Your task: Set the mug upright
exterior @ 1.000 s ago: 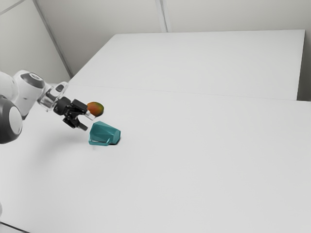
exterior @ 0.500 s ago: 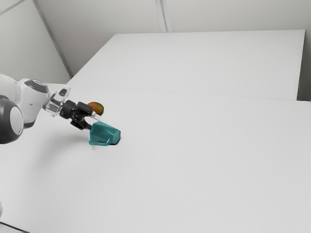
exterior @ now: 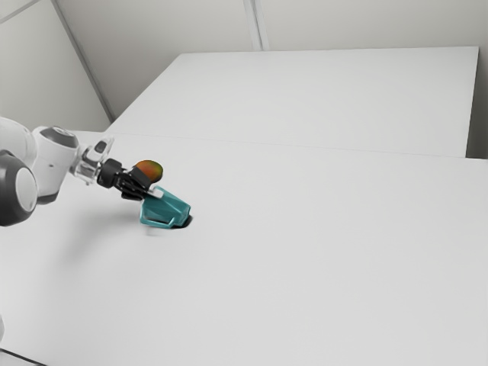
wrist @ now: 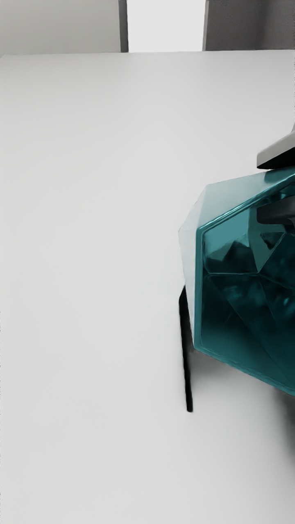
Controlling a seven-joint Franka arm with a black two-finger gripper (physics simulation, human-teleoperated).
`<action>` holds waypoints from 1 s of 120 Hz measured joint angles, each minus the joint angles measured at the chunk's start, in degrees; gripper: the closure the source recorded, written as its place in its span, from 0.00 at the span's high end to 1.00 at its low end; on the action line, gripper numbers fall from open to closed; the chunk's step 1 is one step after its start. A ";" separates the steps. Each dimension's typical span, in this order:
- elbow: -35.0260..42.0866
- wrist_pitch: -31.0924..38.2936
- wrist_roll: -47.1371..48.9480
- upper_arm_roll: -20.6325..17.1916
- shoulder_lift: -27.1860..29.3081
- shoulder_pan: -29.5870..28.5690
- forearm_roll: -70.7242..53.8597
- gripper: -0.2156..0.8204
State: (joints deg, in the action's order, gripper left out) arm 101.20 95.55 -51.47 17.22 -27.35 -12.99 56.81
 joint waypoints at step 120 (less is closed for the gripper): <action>-0.62 16.57 29.50 -9.94 11.23 14.84 -53.89 0.03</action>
State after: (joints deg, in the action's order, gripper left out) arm 100.58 112.12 -21.98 7.29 -16.12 1.85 2.92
